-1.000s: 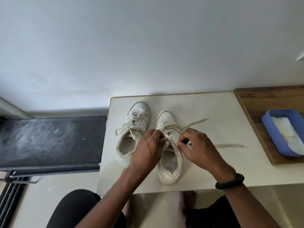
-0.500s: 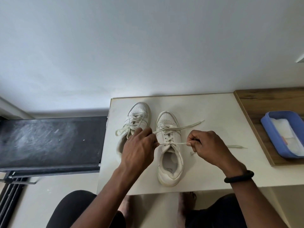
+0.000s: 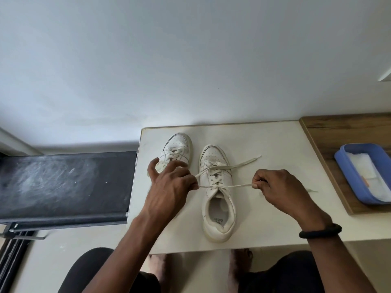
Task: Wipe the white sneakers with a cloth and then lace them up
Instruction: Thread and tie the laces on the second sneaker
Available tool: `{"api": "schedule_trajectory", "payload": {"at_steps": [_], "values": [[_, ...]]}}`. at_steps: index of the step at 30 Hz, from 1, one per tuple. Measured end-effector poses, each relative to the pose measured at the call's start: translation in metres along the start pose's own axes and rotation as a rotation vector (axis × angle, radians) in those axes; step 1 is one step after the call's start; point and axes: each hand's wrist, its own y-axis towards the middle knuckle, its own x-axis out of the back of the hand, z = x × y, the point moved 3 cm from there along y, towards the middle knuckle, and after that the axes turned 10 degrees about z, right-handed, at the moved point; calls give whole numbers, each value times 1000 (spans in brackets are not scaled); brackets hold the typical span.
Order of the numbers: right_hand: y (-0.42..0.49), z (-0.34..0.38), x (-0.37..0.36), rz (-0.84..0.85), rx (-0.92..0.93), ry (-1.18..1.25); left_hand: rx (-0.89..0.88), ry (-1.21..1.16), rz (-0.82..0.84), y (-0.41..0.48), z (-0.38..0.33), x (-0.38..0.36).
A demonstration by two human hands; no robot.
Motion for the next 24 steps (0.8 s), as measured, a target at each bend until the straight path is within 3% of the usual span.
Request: {"api": "schedule_trajectory", "payload": {"at_steps": [3, 6, 11, 17, 20, 24], "values": [[-6, 12, 6, 1, 86, 303, 1, -115, -38, 0, 4, 1], [-18, 30, 18, 140, 245, 718, 73, -294, -58, 3, 2, 4], [-21, 48, 10, 273, 348, 1003, 75, -692, -98, -1, -16, 5], [-18, 56, 4, 195, 442, 1054, 139, -1184, -95, 3, -36, 9], [-15, 54, 6, 40, 430, 1030, 156, -1208, -88, 4, -38, 2], [-10, 55, 1, -8, 380, 1207, 168, -1251, 8, 6, -39, -7]]}}
